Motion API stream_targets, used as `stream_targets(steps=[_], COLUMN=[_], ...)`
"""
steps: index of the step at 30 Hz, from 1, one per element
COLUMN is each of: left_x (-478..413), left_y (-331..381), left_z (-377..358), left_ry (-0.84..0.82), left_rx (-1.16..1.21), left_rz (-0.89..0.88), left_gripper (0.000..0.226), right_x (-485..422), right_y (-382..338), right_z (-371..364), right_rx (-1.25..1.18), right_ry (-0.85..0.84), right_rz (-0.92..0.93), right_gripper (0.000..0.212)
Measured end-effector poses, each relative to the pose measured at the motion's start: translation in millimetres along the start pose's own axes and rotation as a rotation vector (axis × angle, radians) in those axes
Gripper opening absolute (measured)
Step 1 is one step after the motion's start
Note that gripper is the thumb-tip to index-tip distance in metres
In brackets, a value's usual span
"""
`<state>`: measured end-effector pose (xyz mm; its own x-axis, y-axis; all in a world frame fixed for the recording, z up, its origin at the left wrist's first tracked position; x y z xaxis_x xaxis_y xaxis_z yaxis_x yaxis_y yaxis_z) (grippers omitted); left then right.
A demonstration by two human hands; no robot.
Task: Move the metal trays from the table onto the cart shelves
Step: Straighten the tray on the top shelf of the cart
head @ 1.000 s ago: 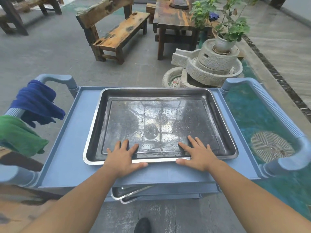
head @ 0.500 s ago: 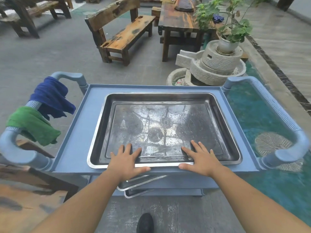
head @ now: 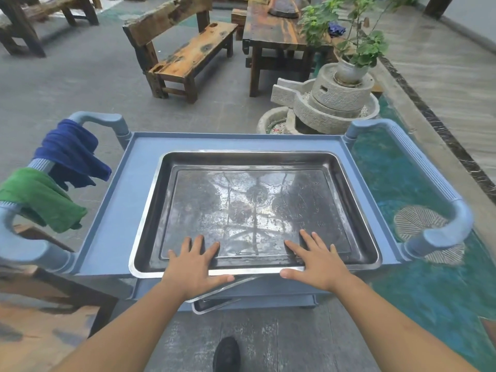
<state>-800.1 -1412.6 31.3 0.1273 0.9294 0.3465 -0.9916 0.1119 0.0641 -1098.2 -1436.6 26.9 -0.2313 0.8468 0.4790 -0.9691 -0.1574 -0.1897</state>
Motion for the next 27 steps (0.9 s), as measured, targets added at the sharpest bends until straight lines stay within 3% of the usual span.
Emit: stream_targets(steps=[16, 21, 27], left_x=[4.4, 35.0, 110.4], left_y=[0.7, 15.8, 47.5], left_z=[-1.5, 4.5, -9.9], left_ry=[-0.035, 0.03, 0.247], left_rx=[-0.009, 0.009, 0.14], left_rz=[0.021, 0.088, 0.095], left_gripper=[0.115, 0.102, 0.074], right_x=[6.3, 34.7, 105.2], right_y=[-2.9, -18.3, -39.1], right_z=[2.9, 5.5, -20.6], right_rx=[0.023, 0.063, 0.03], right_ry=[0.023, 0.177, 0.38], right_rz=[0.008, -0.02, 0.136], right_gripper=[0.108, 0.095, 0.081])
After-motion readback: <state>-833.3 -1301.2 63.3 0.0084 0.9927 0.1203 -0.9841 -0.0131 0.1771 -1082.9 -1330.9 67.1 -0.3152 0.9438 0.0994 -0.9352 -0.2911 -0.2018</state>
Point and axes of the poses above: each hand's wrist, its own x-axis away from the middle knuckle, its own z-axis out of the back of the hand, y = z × x, the point moved 10 cm from there along -x, towards the middle knuckle
